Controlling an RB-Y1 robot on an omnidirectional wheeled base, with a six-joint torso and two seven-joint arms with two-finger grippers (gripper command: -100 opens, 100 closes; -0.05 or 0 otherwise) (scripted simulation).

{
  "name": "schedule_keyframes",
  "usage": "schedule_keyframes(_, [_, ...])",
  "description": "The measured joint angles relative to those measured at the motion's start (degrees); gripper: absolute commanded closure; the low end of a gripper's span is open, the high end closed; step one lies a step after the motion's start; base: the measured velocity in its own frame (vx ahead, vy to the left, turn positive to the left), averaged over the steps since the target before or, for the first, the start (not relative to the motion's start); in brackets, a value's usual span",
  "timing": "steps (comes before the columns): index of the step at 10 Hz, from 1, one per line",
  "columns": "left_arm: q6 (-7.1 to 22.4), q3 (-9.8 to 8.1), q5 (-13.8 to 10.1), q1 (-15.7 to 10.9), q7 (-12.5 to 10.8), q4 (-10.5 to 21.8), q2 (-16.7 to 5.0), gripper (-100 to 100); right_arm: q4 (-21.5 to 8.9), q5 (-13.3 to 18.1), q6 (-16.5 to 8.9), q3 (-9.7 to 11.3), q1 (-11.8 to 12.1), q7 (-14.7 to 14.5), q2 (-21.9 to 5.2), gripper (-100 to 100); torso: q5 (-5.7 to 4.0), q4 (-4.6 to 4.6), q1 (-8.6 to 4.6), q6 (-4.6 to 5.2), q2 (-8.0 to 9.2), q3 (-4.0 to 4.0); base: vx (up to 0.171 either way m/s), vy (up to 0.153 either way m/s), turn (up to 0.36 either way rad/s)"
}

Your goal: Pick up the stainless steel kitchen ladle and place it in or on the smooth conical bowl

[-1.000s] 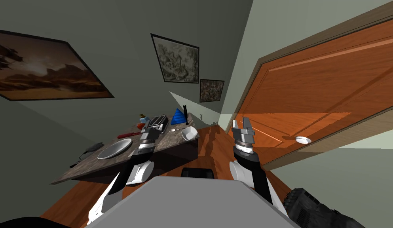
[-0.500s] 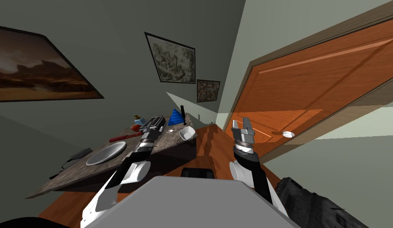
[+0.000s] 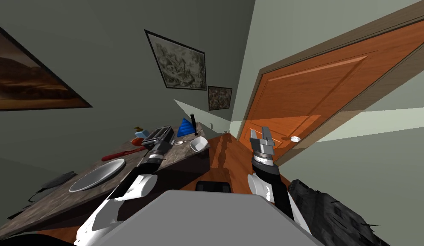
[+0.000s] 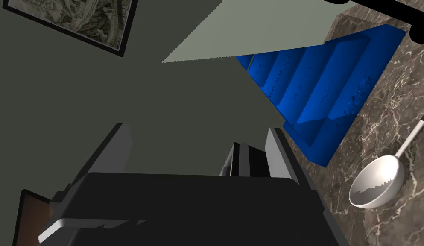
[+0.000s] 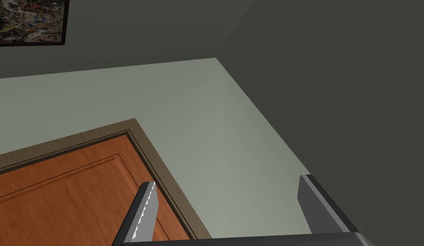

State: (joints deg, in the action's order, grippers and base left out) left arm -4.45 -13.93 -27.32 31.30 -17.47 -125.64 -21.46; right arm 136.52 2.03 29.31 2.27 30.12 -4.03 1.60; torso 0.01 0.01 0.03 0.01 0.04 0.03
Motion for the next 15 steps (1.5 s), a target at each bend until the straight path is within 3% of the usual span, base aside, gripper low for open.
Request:
schedule_keyframes(6, [9.38, -3.96, -6.84, 1.02, -2.59, 3.33, -4.63, -100, 0.0, 0.0, 0.0, 0.0, 0.0, 0.0, 0.0, 0, -0.01, 0.0, -0.01, 0.0, -0.01, -0.01, -0.01, -0.004, -0.168])
schedule_keyframes(11, [15.81, -5.5, -10.07, 0.83, -3.72, 5.74, -6.59, -100, 0.0, 0.0, 0.0, -0.01, 0.01, 0.0, 0.0, 0, 0.0, 0.0, 0.0, -0.06, -0.04, -0.02, -0.005, -0.005, -0.107])
schedule_keyframes(15, [21.88, -7.76, -14.43, 1.51, -5.19, 7.94, -8.88, -100, 0.0, 0.0, 0.0, -0.01, 0.01, 0.0, 0.0, 0, 0.0, -0.01, 0.0, -0.05, -0.05, -0.02, -0.003, -0.003, -0.12])
